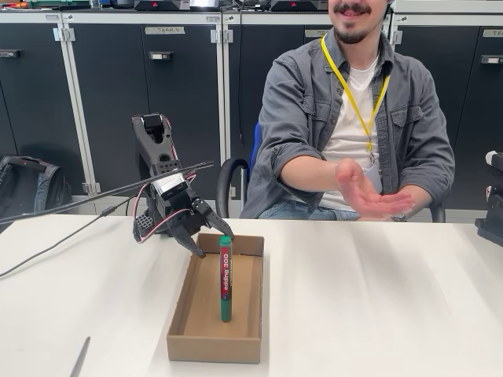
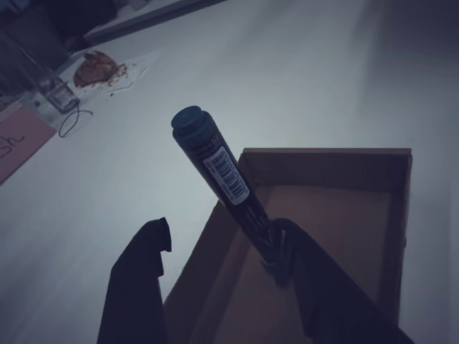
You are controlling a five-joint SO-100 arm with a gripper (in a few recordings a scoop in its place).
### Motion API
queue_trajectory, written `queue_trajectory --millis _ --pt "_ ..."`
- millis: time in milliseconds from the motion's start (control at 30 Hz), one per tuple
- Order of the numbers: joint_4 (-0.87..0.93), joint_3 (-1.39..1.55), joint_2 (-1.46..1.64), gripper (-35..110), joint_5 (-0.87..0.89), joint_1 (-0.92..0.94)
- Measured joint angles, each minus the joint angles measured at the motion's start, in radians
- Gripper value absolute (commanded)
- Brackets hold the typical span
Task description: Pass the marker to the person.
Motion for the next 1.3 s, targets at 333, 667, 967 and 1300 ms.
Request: queue_trajectory --millis 333,667,967,1300 --pt "-0.081 0.006 -0.084 31 -0.018 -0.005" --pt "-0.117 0.008 -0.094 31 -0.037 -0.078" --pt "-0.132 0.008 -0.095 31 -0.043 -0.137" --pt "-0.051 0.003 -0.087 32 -0.028 -0.041"
